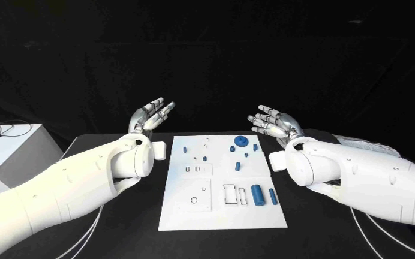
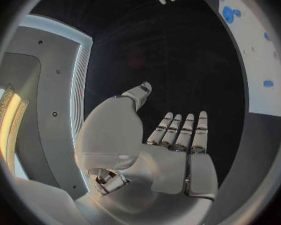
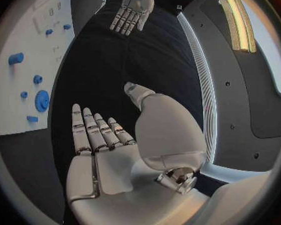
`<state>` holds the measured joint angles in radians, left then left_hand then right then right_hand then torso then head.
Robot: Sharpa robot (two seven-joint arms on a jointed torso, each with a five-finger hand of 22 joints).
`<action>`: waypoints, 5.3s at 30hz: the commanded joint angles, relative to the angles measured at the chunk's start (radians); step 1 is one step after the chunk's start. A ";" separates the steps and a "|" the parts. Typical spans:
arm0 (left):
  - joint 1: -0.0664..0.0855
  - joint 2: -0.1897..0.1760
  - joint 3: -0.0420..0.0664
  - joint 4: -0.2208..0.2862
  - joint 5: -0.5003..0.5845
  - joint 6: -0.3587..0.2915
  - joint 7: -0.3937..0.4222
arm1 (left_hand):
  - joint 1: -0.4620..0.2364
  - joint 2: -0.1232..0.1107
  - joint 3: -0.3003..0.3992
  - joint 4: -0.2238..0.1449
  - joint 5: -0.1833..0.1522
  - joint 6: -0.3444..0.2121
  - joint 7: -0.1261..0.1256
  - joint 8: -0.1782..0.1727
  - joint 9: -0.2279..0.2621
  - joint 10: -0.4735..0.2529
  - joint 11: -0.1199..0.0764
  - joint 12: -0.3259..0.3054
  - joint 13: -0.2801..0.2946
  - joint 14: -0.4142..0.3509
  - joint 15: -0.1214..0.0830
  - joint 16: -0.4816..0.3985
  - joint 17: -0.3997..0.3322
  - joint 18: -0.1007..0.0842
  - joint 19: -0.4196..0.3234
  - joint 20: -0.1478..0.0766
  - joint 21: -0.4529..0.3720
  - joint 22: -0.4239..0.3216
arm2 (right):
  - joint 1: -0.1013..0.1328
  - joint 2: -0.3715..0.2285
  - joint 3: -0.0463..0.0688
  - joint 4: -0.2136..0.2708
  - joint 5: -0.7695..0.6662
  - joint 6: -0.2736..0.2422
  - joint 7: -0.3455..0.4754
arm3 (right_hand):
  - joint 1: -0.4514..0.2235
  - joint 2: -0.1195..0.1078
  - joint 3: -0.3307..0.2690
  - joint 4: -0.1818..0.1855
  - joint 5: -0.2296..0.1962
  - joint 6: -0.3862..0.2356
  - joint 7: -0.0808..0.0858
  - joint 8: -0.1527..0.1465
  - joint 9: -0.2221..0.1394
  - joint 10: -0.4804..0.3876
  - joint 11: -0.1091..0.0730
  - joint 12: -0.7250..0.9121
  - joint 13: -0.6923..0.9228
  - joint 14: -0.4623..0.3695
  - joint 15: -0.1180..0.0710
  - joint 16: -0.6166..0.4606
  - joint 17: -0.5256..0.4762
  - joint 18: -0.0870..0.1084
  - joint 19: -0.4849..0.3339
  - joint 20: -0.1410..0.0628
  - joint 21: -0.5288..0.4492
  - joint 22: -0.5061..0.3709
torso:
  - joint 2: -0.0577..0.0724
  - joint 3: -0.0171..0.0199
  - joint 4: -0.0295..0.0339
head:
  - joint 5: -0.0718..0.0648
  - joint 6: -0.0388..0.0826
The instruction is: Assemble the parts on the task board
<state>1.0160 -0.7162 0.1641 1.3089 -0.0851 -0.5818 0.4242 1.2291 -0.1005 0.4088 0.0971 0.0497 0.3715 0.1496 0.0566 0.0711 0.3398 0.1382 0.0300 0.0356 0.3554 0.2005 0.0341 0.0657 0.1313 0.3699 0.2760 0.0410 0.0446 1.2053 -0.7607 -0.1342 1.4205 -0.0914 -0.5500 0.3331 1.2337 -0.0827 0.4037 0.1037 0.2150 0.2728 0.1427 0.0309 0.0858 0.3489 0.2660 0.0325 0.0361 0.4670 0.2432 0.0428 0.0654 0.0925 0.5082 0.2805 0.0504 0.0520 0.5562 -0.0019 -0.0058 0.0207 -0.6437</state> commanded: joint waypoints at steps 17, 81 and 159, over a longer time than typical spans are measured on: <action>-0.002 -0.121 0.010 0.130 -0.121 0.212 -0.047 | 0.075 0.003 0.038 0.034 0.005 0.383 0.092 0.102 0.064 0.567 0.064 0.071 0.032 0.595 -0.041 0.160 0.111 0.054 0.536 -0.014 0.202 0.068 | 0.080 0.009 -0.011 -0.126 -0.860 0.106 -0.120 | 0.159 -0.061 0.075 -0.088 -0.021 0.617 0.081 0.163 0.102 0.699 -0.101 0.044 0.028 0.681 -0.138 0.169 0.086 0.090 0.507 -0.072 0.192 0.063 | 0.058 -0.0075 0.0088 | -0.015 -0.020; -0.034 -0.263 0.133 0.442 -0.100 0.251 -0.102 | 0.062 -0.045 0.122 0.051 0.005 0.509 0.067 0.139 0.089 0.764 0.011 0.035 0.035 0.764 -0.123 0.480 0.486 0.046 0.673 -0.111 0.505 0.229 | 0.115 0.138 -0.011 -0.227 -1.566 0.230 -0.443 | 0.153 -0.169 0.088 0.022 0.011 0.738 0.019 0.142 0.145 0.787 -0.168 0.036 0.064 1.026 -0.235 1.231 0.991 0.000 0.907 -0.180 1.141 1.003 | 0.211 -0.0302 0.0512 | -0.067 0.017; -0.034 -0.256 0.138 0.437 -0.103 0.251 -0.110 | 0.070 -0.042 0.128 0.045 0.005 0.510 0.069 0.138 0.089 0.763 0.011 0.035 0.035 0.759 -0.123 0.489 0.496 0.047 0.666 -0.110 0.517 0.236 | 0.112 0.307 -0.001 -0.310 -1.592 -0.014 -0.543 | 0.172 -0.110 0.181 -0.017 -0.012 0.798 -0.012 0.220 0.245 0.896 -0.202 0.046 0.113 1.020 -0.262 1.283 1.011 -0.027 0.942 -0.200 1.276 1.186 | 0.236 -0.0336 0.0554 | -0.063 0.032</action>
<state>0.9822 -0.9754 0.3009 1.7436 -0.1842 -0.3440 0.3121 1.2939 -0.1389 0.5313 0.1407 0.0502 0.8812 0.2143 0.1997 0.1589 1.1063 0.1449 0.0695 0.0705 1.1220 0.0773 0.5190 0.5606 0.1696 1.0432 0.1646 0.5541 0.2808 1.3178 -0.4588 -0.1356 1.1181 -1.6800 -0.5461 -0.2113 1.4060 -0.2025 0.5823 0.0897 0.1972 1.0756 0.1281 0.2475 0.3288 1.2308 0.0739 0.0807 0.1380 1.4665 -0.0148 1.3215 1.0754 0.0843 1.4433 0.0807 1.3217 1.2365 0.7912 -0.0341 0.0471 -0.0398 -0.6119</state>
